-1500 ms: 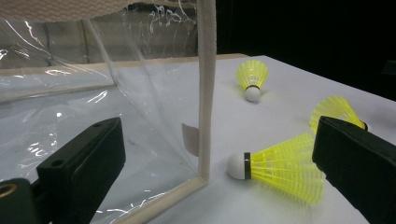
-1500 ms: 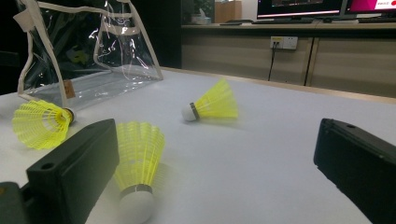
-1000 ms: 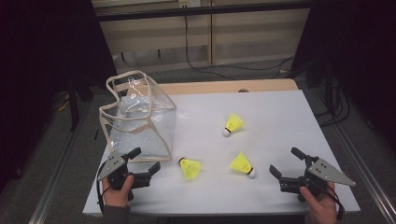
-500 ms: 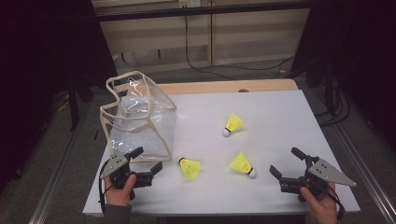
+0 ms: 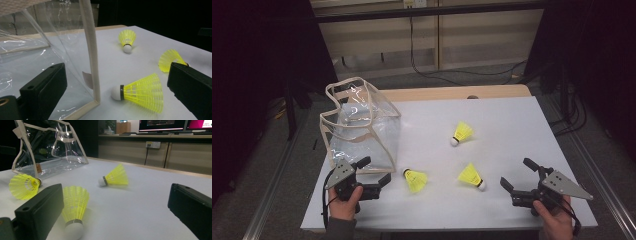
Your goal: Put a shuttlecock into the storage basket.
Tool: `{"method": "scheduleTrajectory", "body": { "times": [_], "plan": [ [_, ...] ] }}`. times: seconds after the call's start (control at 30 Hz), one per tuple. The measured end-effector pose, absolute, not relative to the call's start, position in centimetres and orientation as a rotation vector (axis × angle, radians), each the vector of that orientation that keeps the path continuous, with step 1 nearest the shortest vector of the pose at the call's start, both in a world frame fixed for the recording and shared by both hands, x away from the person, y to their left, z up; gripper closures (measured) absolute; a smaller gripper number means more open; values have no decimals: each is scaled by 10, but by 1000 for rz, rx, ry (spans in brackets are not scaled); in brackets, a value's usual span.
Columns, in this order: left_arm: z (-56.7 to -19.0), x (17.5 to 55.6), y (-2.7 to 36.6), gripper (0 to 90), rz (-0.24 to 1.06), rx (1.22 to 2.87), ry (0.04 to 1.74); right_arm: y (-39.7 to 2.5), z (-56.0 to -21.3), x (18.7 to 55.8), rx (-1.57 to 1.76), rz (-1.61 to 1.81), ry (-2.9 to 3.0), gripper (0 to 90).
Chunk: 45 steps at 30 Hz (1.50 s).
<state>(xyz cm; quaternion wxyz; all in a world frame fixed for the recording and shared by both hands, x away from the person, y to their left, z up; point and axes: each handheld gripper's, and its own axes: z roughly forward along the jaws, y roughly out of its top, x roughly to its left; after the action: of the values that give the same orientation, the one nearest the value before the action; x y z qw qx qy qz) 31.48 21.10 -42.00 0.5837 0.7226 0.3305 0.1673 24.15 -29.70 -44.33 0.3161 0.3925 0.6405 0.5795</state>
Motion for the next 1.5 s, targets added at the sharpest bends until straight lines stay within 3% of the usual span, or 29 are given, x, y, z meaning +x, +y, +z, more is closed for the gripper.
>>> {"method": "scheduleTrajectory", "body": {
  "times": [1.5],
  "plan": [
    [-423, 316, 159, 25, 273, 1843, 711, -299, -442, 239, 1031, 1524, 1680, 1]
  ]
}}
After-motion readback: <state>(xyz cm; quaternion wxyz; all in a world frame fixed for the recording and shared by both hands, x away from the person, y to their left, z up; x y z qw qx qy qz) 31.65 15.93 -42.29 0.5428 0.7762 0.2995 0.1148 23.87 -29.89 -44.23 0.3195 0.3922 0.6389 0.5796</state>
